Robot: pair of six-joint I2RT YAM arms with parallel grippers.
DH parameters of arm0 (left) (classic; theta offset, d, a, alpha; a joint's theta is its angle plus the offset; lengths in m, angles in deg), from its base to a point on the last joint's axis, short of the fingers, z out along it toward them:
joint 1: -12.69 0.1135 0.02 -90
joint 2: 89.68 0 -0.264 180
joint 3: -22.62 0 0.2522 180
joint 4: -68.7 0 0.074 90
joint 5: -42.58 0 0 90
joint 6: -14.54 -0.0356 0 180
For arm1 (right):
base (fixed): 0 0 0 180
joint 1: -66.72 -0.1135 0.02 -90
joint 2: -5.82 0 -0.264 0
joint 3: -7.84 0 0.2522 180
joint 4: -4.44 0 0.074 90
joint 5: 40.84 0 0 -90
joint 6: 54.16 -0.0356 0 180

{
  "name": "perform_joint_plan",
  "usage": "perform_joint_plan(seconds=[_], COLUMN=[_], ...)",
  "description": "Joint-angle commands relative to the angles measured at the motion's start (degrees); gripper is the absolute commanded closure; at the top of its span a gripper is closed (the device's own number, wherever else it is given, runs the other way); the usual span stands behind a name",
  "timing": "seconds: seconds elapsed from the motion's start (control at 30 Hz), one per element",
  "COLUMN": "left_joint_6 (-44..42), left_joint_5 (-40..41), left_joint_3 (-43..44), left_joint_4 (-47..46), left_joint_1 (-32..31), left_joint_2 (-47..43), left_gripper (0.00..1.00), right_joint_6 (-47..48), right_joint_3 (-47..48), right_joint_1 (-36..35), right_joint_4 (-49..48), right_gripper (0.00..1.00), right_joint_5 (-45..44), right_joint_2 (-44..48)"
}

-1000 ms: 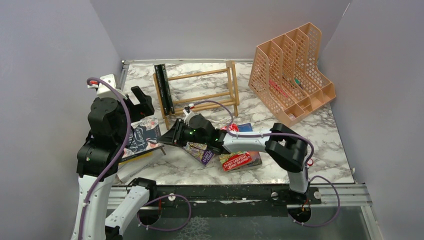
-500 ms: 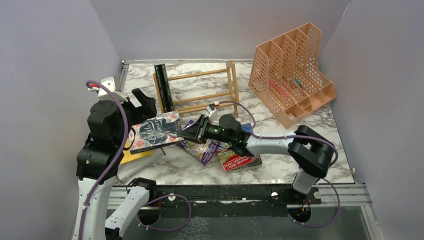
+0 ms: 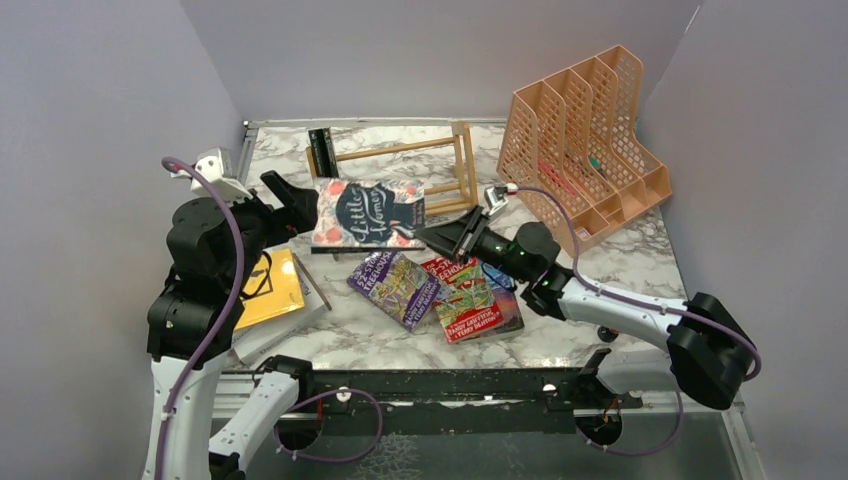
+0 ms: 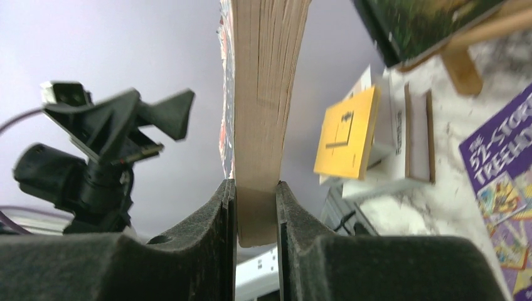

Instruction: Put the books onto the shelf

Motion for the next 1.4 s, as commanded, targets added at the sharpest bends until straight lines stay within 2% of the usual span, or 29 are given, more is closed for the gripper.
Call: perform_joint_plan(seconds=[0.0, 0.23, 0.33, 0.5, 0.77, 0.87, 1.07, 1.37], left_joint_6=[4.63, 5.22, 8.16, 17.61, 29.23, 32.06, 34.57, 42.36], left_joint_5=[-5.96, -8.95, -13.01, -22.77, -19.74, -18.16, -15.69, -9.5], left_joint_3=[0.31, -0.25, -3.44, -13.92, -23.75, -26.56, -28.18, -33.29], left_joint_4=[-2.46, -4.27, -7.7, -21.14, -45.65, -51.02, -54.59, -57.73], left_joint_1=[-0.35, -0.35, -0.35, -0.35, -0.36, -0.42, -0.38, -0.42], left_joint_2=[0.52, 1.86, 2.07, 2.26, 0.16, 0.07, 0.52, 1.49], left_gripper=[0.07, 0.06, 0.06, 0.06, 0.07, 0.13, 0.37, 0.47], right_joint_6=[1.06, -0.34, -3.03, -6.59, -9.81, -10.18, -11.21, -12.5], right_joint_3=[1.83, 7.22, 8.16, 10.48, 11.35, 11.18, 10.97, 11.39], right_joint_1=[3.37, 5.02, 5.36, 6.03, 6.16, 6.17, 6.12, 6.02], right_joint_4=[-2.75, -1.4, -4.37, -9.49, -11.84, -11.82, -12.12, -12.04], right_gripper=[0.99, 0.99, 0.99, 0.99, 0.99, 0.99, 0.99, 0.99], right_joint_5=[-5.24, -8.27, -8.05, -4.1, -2.19, -2.53, -1.99, -2.95], right_joint_2=[4.62, 3.71, 1.96, -1.35, -3.46, -3.51, -4.71, -7.18])
